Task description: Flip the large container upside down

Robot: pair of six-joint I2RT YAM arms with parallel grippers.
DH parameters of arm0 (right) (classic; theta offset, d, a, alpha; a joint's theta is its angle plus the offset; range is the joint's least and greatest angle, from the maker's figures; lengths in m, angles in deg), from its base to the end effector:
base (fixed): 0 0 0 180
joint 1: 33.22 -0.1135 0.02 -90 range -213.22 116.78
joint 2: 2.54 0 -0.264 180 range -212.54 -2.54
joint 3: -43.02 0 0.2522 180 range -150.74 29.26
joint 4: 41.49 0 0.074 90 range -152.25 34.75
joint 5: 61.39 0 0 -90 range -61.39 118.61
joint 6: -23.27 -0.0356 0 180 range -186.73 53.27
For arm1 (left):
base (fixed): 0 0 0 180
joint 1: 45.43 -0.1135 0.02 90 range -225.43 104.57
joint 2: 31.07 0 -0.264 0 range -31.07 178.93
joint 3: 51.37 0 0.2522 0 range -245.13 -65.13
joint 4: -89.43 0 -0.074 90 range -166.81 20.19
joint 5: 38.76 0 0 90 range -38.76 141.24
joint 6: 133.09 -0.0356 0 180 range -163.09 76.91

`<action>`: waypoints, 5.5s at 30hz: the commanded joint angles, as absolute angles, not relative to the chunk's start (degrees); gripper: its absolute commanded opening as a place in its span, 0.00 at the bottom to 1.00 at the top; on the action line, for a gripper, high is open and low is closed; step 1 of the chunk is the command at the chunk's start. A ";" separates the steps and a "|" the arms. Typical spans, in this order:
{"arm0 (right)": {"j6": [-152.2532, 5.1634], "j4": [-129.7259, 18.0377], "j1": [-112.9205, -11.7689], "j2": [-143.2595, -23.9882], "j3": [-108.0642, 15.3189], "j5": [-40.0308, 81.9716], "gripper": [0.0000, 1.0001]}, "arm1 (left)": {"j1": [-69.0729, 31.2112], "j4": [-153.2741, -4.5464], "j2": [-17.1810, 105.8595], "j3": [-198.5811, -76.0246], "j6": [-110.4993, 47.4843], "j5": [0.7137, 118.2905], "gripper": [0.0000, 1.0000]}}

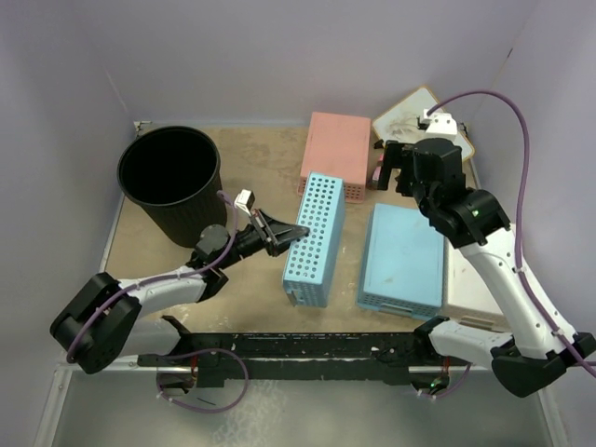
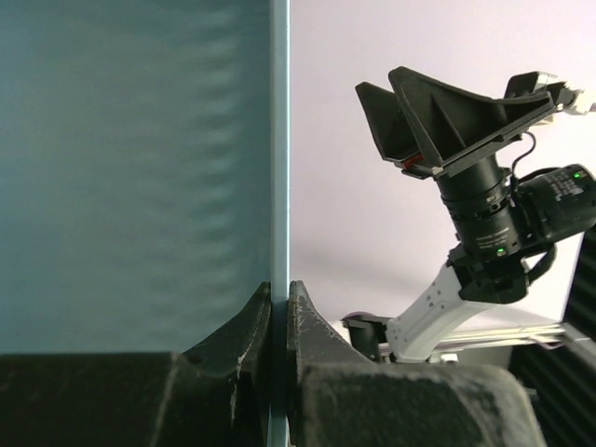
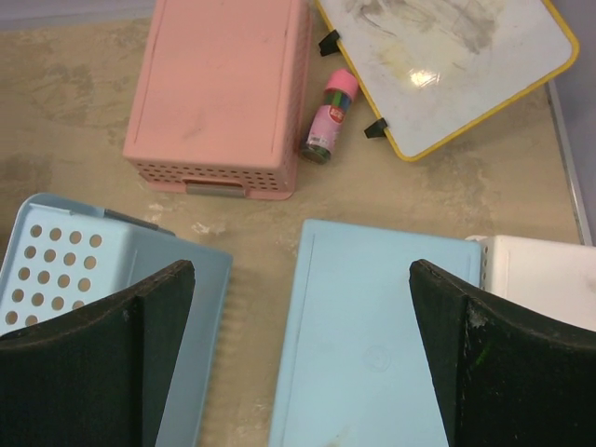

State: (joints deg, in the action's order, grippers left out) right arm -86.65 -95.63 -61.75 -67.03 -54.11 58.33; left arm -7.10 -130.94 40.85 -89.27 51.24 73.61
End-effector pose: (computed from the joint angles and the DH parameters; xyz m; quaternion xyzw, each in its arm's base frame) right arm 0.1985 0.0878 0.4493 0.0840 0.8075 0.0299 0.5831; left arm 0.1904 -0.1678 0.2352 -0.1795 0.6455 -0.7215 0.1750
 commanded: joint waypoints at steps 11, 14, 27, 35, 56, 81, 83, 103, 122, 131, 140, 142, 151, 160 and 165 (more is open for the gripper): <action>-86.41 -90.62 -61.69 -68.35 -51.16 54.24 1.00 | -8.74 -175.50 55.85 -71.12 69.99 65.57 0.00; -87.19 -90.73 -61.69 -69.12 -50.54 54.05 1.00 | -9.98 -174.03 56.59 -67.90 67.56 66.88 0.16; -87.48 -88.24 -61.69 -70.22 -46.85 51.39 1.00 | -10.60 -114.50 36.30 -76.01 38.47 66.92 0.69; -87.03 -87.98 -61.78 -71.87 -45.97 49.26 1.00 | -10.27 -53.94 25.92 -98.31 7.96 43.58 0.69; -88.75 -85.97 -76.01 -81.01 -44.53 54.90 1.00 | -10.19 -41.46 26.09 -139.13 -12.80 41.28 0.70; -90.80 -83.60 -75.98 -79.16 -39.84 54.75 1.00 | -15.21 -23.04 55.92 -167.40 -26.55 12.23 0.75; -90.82 -83.34 -75.96 -78.87 -39.42 54.19 1.00 | -17.55 -22.37 56.54 -167.16 -26.10 14.88 0.71; -90.89 -81.98 -75.95 -79.28 -38.63 52.22 1.00 | -21.24 -23.37 61.49 -162.50 -26.68 23.47 0.22; -91.24 -83.01 -76.01 -78.89 -39.03 52.94 1.00 | -21.40 -65.66 44.16 -149.92 -13.27 33.22 0.00; -91.03 -82.82 -75.99 -79.34 -38.11 51.99 1.00 | -23.62 -85.99 33.06 -126.94 -3.85 29.60 0.00; -90.97 -82.64 -76.02 -79.37 -37.71 50.92 1.00 | -33.47 -100.82 27.33 -106.62 8.50 36.06 0.00; -90.52 -82.74 -75.99 -79.44 -37.63 50.70 1.00 | -35.97 -105.25 27.02 -101.60 14.08 38.77 0.00; -90.50 -82.04 -75.99 -80.08 -36.86 49.29 1.00 | -37.17 -88.74 26.23 -100.70 17.46 36.60 0.11; -90.53 -81.17 -76.01 -81.43 -37.65 49.44 1.00 | -37.17 -66.88 29.77 -110.41 12.04 31.64 0.50; -90.97 -80.91 -75.98 -82.44 -38.20 48.81 1.00 | -37.17 -56.14 31.63 -117.55 10.97 29.63 0.56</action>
State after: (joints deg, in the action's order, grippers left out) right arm -90.59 -82.43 -76.00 -81.76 -36.93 49.60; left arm -37.16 -68.56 30.21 -111.50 13.86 32.61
